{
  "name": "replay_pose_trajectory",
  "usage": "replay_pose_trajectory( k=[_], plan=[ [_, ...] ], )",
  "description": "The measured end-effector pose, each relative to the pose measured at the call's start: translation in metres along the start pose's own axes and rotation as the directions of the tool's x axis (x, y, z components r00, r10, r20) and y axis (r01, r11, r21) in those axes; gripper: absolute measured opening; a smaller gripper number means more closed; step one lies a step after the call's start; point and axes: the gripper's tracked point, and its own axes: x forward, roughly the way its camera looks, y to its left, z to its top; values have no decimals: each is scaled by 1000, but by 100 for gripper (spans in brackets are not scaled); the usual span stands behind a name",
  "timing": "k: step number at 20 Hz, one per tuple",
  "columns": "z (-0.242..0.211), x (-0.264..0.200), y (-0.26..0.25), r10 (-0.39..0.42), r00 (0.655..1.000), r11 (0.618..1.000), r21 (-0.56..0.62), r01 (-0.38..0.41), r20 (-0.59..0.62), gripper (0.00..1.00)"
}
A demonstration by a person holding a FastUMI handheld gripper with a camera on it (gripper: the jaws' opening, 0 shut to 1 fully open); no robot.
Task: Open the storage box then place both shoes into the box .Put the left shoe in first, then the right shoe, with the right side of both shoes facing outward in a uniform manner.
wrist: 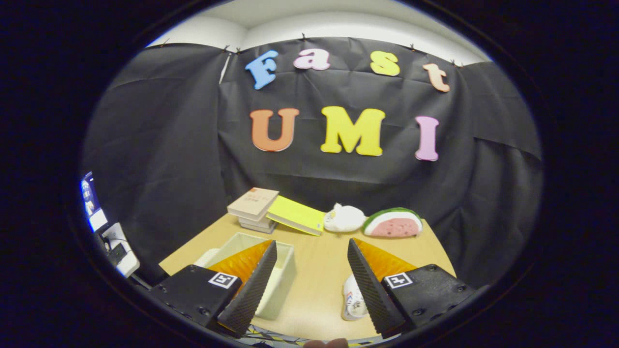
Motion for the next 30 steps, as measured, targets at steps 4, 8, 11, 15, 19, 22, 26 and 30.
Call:
replay_pose_trajectory(
  k=[4,8,11,15,19,22,26,30],
  plan=[
    [-41,8,-74,-52,995,999,6,53,-82,95],
    [-104,37,-112,-47,975,998,25,53,-219,95],
    [-148,61,-125,0,945,999,48,16,-326,95],
    [-191,98,-139,35,899,997,82,1,-438,95],
    [-225,128,-148,52,838,996,94,-1,-544,95],
    [-241,148,-147,71,791,994,108,-7,-608,95],
    [-259,167,-144,104,730,986,166,13,-676,93],
    [-270,178,-139,136,680,982,187,1,-720,80]
  ],
)
